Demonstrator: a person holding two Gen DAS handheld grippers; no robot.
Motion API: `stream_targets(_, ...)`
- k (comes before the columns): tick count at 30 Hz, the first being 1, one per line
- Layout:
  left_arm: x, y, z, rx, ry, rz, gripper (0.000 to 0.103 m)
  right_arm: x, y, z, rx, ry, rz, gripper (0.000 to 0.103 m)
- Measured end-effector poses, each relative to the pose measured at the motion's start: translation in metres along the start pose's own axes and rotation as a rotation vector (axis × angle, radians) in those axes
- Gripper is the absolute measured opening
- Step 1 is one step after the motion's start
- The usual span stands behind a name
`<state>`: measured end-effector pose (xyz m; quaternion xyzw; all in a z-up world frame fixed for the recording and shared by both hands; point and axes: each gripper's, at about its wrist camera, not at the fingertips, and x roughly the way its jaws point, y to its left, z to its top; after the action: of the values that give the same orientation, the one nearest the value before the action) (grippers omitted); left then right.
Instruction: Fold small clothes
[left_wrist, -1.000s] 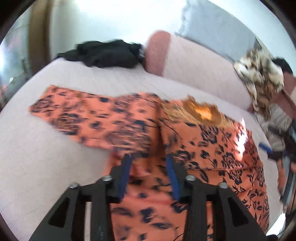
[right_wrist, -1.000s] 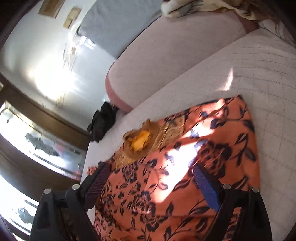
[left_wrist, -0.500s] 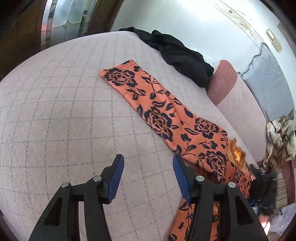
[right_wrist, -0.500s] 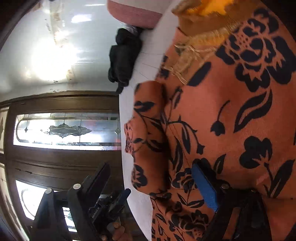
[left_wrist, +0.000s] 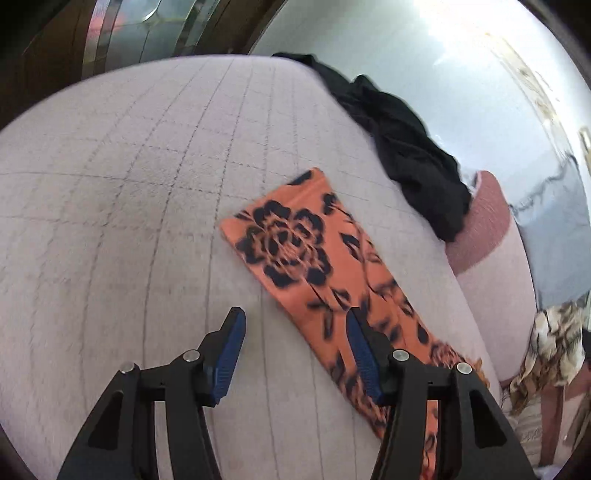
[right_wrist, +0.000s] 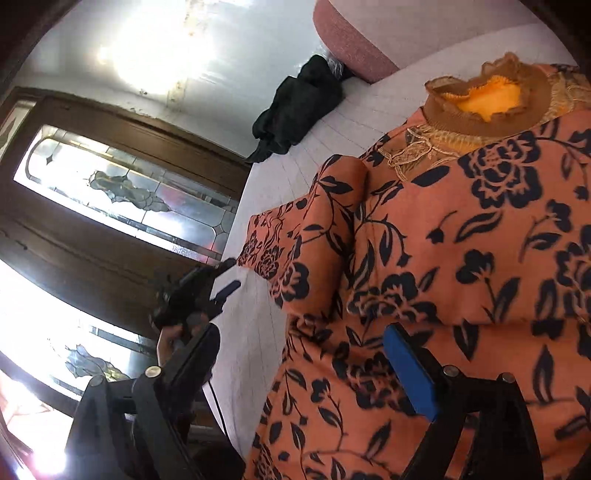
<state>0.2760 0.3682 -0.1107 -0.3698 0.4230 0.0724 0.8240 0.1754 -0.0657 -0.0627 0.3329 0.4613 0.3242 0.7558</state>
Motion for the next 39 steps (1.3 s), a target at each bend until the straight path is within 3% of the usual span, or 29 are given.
stream_targets(3,0.01,-0.002,0.018,-0.016,-0.024,0.018,0.054,-0.029,-0.007,-0.02,-0.003,-0.04,-0.012,0.092)
stream_targets(4,0.012,-0.004,0.022,-0.02,-0.028,0.034,0.046,-0.039,-0.012,-0.025,0.0,-0.057,-0.018,0.092)
stream_targets(5,0.016,-0.005,0.025,-0.024,-0.026,0.064,0.021,-0.047,-0.017,-0.029,0.003,-0.07,-0.024,0.092)
stream_targets(6,0.02,-0.006,0.026,-0.019,-0.013,0.109,0.006,-0.054,-0.022,-0.033,0.009,-0.081,-0.03,0.092)
stream_targets(9,0.023,-0.004,0.029,-0.035,-0.003,0.117,0.005,-0.072,-0.038,-0.036,0.031,-0.103,-0.054,0.092)
stream_targets(11,0.012,-0.016,0.03,0.002,-0.039,0.173,0.003,-0.081,-0.047,-0.038,0.044,-0.123,-0.065,0.092)
stream_targets(13,-0.014,-0.04,0.031,0.065,-0.122,0.202,0.003,-0.092,-0.053,-0.039,0.032,-0.149,-0.073,0.092)
stream_targets(16,-0.071,-0.103,0.026,0.261,-0.29,0.238,0.003,-0.107,-0.059,-0.039,0.024,-0.201,-0.069,0.092)
stream_targets(20,-0.154,-0.201,-0.005,0.469,-0.469,0.151,0.003,-0.123,-0.066,-0.039,0.045,-0.251,-0.047,0.092)
stream_targets(24,-0.193,-0.288,-0.055,0.624,-0.517,0.025,0.003,-0.14,-0.07,-0.04,0.064,-0.296,-0.033,0.092)
stream_targets(28,-0.189,-0.365,-0.128,0.754,-0.458,-0.107,0.003,-0.161,-0.077,-0.041,0.097,-0.353,-0.017,0.092)
stream_targets(32,-0.155,-0.419,-0.2,0.863,-0.374,-0.162,0.003,-0.186,-0.084,-0.042,0.123,-0.422,-0.016,0.092)
stream_targets(36,-0.104,-0.437,-0.259,0.921,-0.225,-0.19,0.005,-0.208,-0.097,-0.044,0.175,-0.486,-0.024,0.092)
stream_targets(38,-0.067,-0.44,-0.287,0.97,-0.095,-0.192,0.007,-0.217,-0.105,-0.045,0.206,-0.517,-0.036,0.092)
stream_targets(39,-0.05,-0.439,-0.3,0.998,-0.013,-0.18,0.015,-0.221,-0.109,-0.044,0.224,-0.531,-0.042,0.093)
